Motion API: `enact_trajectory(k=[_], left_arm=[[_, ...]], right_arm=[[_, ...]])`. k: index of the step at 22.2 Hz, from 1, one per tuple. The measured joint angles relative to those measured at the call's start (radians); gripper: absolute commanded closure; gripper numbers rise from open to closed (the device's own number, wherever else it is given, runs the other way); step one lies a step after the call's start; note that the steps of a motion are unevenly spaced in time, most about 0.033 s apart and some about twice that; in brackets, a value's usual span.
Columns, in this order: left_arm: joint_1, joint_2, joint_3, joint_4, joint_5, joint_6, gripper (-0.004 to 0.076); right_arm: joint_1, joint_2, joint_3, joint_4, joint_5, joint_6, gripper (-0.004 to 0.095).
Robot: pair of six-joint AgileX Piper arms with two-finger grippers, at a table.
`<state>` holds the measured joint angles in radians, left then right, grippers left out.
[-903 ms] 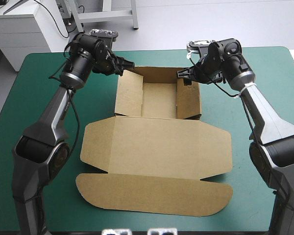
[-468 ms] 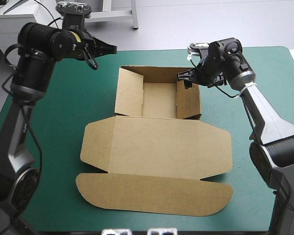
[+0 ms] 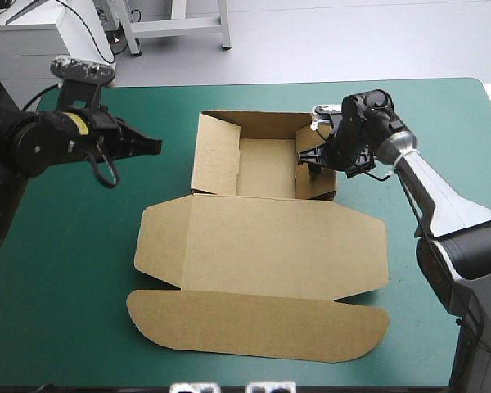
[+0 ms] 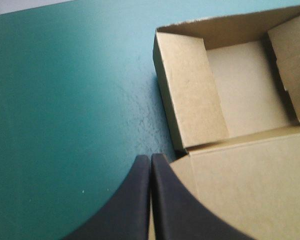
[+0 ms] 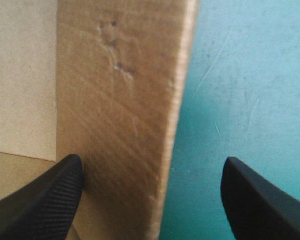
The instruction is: Fold the box
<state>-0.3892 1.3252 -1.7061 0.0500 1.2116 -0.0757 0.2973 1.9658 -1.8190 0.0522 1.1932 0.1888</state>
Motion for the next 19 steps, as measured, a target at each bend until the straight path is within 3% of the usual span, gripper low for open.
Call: enact_trajectory(k=[7,9,10,12,13,15,19], left_arm=[[0.0,-0.209,0.261,0.002,-0.036,0.001,0.0732],[0.0,-0.295,0.367,0.01,-0.094,0.001,0.0732],[0.0,-0.35,0.429,0.014,-0.128,0.001,0.0732],[0.0,-0.449,0.539,0.024,-0.167,0.001,0.0732],[0.0,-0.498,0.595,0.026,-0.175,0.001,0.0732],[0.0,-0.59,0.708,0.028,-0.192,0.001,0.0732],[0.0,-0.754,0.908,0.005,-0.283,0.001,0.0732]], right_arm=[[0.0,0.018,0.043,0.042,-0.036,-0.028,0.0207],[0.0,0.018,0.043,0.045,-0.04,-0.039,0.0226],[0.0,0.018,0.043,0.045,-0.038,-0.048,0.0278],[0.0,0.018,0.043,0.045,-0.027,-0.066,0.0475],[0.0,0.018,0.043,0.045,-0.02,-0.068,0.071],[0.0,0.018,0.043,0.045,-0.013,-0.078,0.0913],[-0.001,0.022,0.034,0.044,-0.011,-0.094,0.0928]])
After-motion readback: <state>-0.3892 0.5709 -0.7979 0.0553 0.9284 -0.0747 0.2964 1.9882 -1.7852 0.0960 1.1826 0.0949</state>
